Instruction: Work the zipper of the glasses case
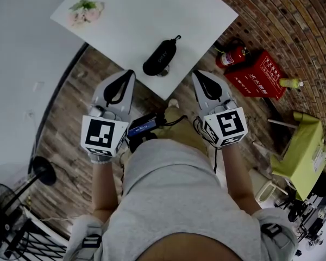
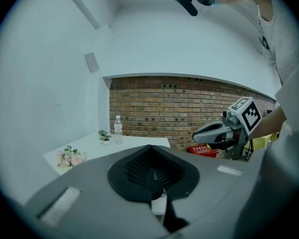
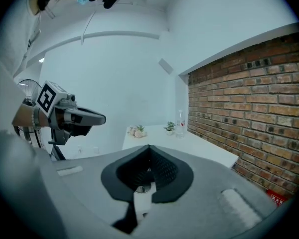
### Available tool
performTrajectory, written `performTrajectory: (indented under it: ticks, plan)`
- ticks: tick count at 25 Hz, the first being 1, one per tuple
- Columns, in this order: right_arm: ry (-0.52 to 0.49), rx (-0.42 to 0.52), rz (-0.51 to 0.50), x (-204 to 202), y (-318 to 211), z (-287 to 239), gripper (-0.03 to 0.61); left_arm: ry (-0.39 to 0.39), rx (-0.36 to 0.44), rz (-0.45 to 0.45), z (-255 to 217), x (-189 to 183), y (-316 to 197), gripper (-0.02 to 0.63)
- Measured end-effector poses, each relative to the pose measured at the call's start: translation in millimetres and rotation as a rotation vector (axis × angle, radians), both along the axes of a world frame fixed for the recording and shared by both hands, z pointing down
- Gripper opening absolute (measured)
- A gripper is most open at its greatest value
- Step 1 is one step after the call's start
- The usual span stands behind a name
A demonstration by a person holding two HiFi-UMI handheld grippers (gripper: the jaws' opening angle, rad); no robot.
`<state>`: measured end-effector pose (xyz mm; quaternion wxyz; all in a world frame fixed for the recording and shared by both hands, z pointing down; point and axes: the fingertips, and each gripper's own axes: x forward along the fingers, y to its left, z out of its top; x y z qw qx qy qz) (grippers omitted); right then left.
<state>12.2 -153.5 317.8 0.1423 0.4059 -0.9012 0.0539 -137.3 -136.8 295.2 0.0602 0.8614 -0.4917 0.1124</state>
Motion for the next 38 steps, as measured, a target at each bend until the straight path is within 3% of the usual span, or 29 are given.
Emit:
performTrajectory:
  ticks: [38]
  plan:
    - [0.008, 0.010, 0.007, -3.0, 3.5, -4.6, 0.002, 0.016, 0.006, 0.019, -1.8, 8.0, -2.5, 0.012]
